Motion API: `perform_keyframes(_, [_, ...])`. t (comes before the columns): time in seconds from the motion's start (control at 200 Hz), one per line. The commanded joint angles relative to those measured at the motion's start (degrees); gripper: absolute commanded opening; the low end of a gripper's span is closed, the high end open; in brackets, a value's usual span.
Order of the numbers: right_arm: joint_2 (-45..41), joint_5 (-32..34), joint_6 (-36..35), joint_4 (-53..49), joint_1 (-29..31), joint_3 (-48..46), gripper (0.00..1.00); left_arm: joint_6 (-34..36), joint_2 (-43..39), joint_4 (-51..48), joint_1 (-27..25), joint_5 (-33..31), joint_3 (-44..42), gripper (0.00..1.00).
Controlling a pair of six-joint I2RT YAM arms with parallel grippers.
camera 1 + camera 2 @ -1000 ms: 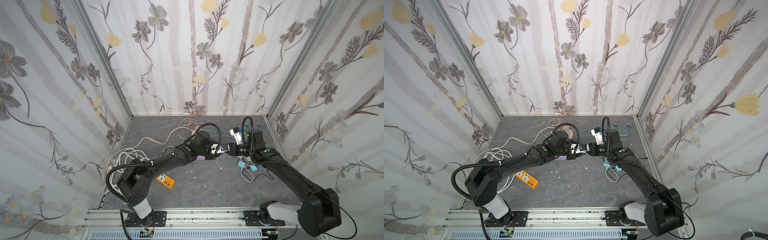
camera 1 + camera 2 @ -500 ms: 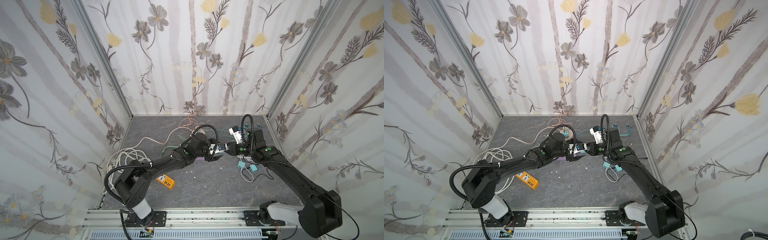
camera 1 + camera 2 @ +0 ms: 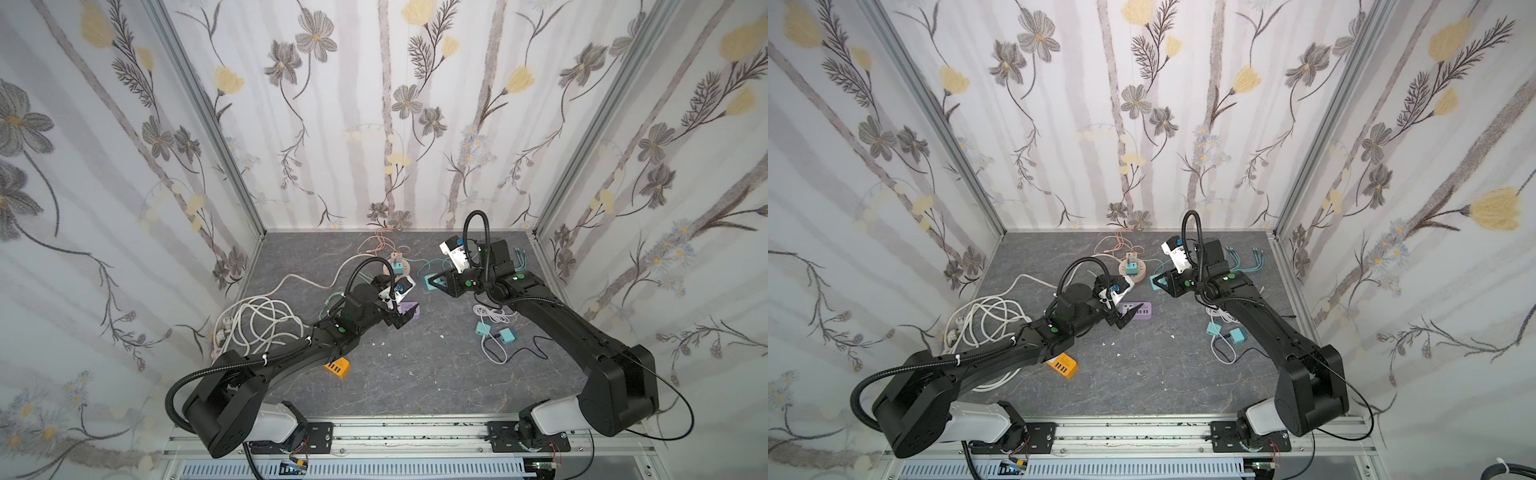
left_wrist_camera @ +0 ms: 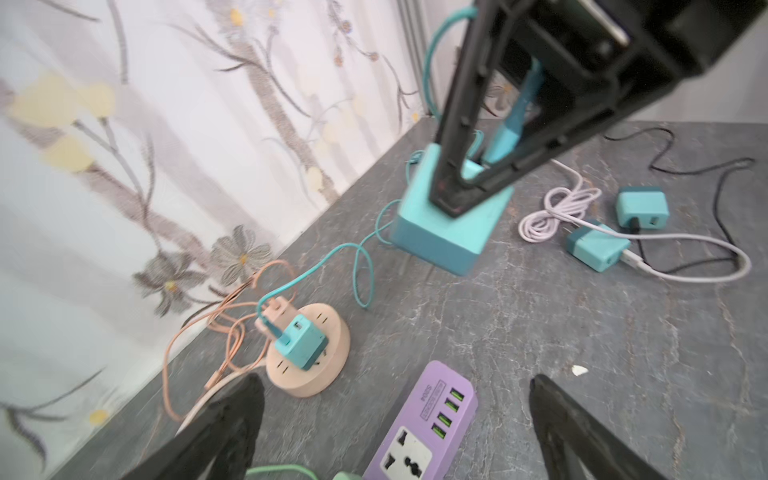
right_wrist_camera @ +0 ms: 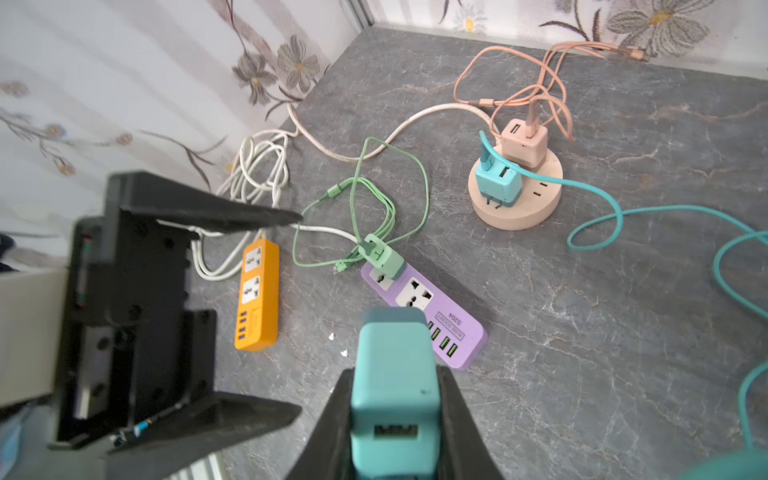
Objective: Insert the plug
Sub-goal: 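Carry the teal charger to the purple strip with the right gripper while the left withdraws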
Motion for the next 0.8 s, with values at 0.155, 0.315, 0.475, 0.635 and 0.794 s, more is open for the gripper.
perform_keyframes(0.155, [11.8,2.6,-35.0,-14.5,5.2,12.0,0.00,-17.8,-9.0,-7.7,2.4,-13.6,-2.6,1.00])
perform_keyframes(0.315, [20.9,7.2,-48.4,-25.5,8.5,22.1,0.00,-35.2,-12.6,-14.6,2.5,-19.9,-3.3,1.00])
perform_keyframes(0.475, [30.3,13.5,-55.1,-33.2,11.8,32.8,0.00,-51.0,-14.9,-22.0,3.4,-28.6,-3.2,1.00])
perform_keyframes(0.635, [37.0,20.0,-59.2,-35.6,14.5,39.6,0.00,-59.5,-15.0,-31.2,6.2,-32.3,-1.5,1.00])
perform_keyframes(0.794, [40.0,21.7,-60.9,-35.7,15.3,42.4,0.00,-63.4,-16.6,-33.3,8.9,-32.2,-3.6,1.00])
